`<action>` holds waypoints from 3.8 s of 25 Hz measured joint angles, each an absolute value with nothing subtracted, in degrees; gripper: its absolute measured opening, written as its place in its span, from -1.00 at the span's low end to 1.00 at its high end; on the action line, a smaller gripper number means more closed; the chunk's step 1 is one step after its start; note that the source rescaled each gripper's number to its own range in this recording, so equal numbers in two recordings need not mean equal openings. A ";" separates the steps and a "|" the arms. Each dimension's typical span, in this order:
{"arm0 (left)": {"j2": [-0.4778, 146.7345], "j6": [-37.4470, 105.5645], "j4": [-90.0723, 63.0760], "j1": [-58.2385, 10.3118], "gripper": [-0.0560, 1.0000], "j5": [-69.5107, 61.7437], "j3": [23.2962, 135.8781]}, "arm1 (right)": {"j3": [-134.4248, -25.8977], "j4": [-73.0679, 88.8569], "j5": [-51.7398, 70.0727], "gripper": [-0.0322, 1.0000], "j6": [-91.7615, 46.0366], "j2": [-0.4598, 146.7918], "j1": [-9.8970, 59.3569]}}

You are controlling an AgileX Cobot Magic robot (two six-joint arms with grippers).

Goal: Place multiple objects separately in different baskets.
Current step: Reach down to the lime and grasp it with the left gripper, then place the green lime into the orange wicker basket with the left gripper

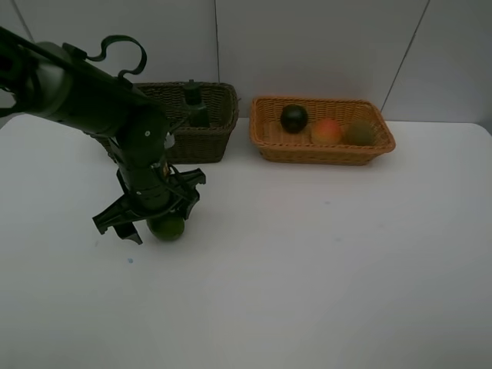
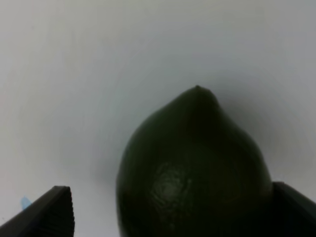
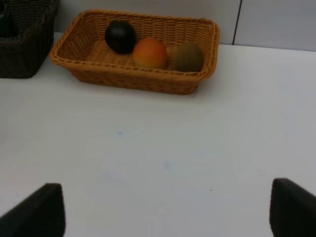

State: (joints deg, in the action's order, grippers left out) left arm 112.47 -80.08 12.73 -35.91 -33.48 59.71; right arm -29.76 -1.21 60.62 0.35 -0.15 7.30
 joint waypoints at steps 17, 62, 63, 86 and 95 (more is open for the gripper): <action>112.52 -80.08 12.88 -35.91 0.39 -33.24 59.71 | -29.76 -1.21 60.62 1.00 0.35 -0.15 7.30; 104.23 -76.53 11.74 -35.19 0.17 -28.86 61.38 | -29.76 -1.21 60.62 1.00 0.35 -0.15 7.30; 104.23 -75.02 11.74 -35.19 0.17 -28.48 62.34 | -29.76 -1.21 60.62 1.00 0.35 -0.15 7.30; 121.69 -32.56 0.00 -35.81 0.17 -19.29 94.81 | -29.76 -1.20 60.62 1.00 0.35 -0.15 7.30; 129.55 -23.12 0.00 -37.08 0.17 -11.29 101.20 | -29.76 -1.20 60.62 1.00 0.35 -0.15 7.30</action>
